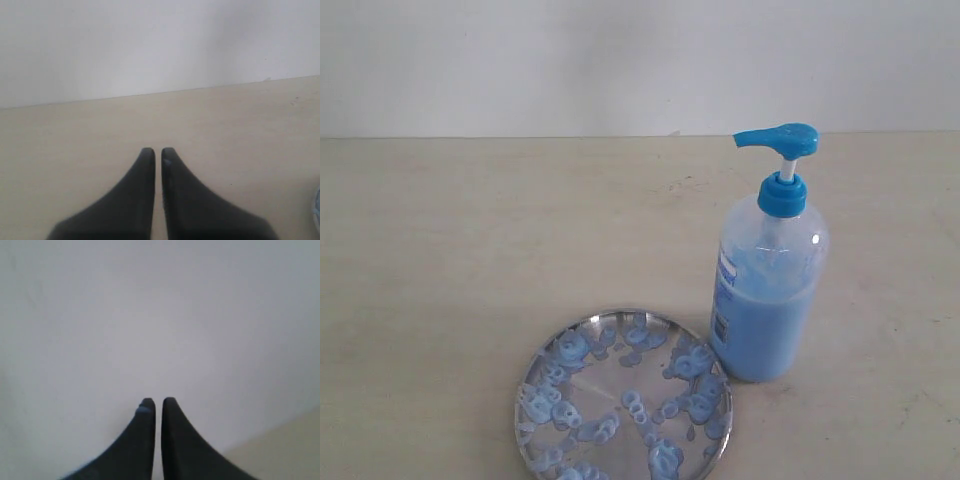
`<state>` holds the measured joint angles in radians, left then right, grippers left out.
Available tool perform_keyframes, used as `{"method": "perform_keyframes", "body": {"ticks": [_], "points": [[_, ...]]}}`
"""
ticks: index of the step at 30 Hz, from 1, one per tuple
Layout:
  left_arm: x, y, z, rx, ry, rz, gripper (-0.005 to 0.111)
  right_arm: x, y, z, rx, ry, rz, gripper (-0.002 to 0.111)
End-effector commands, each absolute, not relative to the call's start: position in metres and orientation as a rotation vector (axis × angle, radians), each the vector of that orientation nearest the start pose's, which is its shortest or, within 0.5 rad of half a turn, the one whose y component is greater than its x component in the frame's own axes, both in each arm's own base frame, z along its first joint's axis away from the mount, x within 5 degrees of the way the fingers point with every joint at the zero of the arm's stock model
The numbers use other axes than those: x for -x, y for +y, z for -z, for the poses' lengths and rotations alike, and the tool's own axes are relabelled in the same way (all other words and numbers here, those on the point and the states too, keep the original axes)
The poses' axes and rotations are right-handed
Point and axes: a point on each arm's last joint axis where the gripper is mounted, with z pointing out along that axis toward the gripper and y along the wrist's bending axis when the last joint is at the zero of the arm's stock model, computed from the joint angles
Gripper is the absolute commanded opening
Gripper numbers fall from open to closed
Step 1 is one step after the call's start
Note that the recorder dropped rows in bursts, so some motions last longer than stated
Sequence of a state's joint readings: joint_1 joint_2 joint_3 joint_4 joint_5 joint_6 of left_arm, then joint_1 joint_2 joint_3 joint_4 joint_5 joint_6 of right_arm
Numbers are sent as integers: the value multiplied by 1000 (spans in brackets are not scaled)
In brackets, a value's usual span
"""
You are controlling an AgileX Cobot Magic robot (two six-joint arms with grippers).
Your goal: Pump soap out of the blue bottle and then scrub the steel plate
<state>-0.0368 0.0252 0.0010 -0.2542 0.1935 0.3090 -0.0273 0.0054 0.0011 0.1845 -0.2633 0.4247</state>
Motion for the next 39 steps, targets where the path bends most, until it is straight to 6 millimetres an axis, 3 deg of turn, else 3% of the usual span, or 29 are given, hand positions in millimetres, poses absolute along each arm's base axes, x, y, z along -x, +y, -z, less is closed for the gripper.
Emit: {"method": "perform_keyframes", "body": {"ticks": [1, 4, 6, 8, 9, 11, 15, 20, 28, 39], "points": [[-58, -6, -196, -108, 1680, 26, 4, -69, 2, -206, -412, 1570, -437, 0], [-58, -6, -196, -108, 1680, 26, 4, -88, 14, -200, -233, 1777, -415, 1], [-58, -6, -196, -108, 1680, 26, 4, -102, 32, -197, 4, 1873, -419, 17], [-58, -6, -196, -108, 1680, 26, 4, -111, 53, -189, 331, 1916, -399, 52], [-58, -6, -196, -108, 1680, 26, 4, -117, 64, -184, 517, 1936, -346, 81], [-58, -6, -196, -108, 1680, 26, 4, -126, 70, -179, 603, 1982, -302, 103], [-58, -6, -196, -108, 1680, 26, 4, -142, 78, -171, 726, 2027, -238, 105], [-58, -6, -196, -108, 1680, 26, 4, -156, 84, -163, 711, 2067, -240, 105], [-58, -6, -196, -108, 1680, 26, 4, -182, 78, -158, 524, 1948, -80, 105], [-58, -6, -196, -108, 1680, 26, 4, -200, 85, -146, 527, 1754, -24, 105]]}}
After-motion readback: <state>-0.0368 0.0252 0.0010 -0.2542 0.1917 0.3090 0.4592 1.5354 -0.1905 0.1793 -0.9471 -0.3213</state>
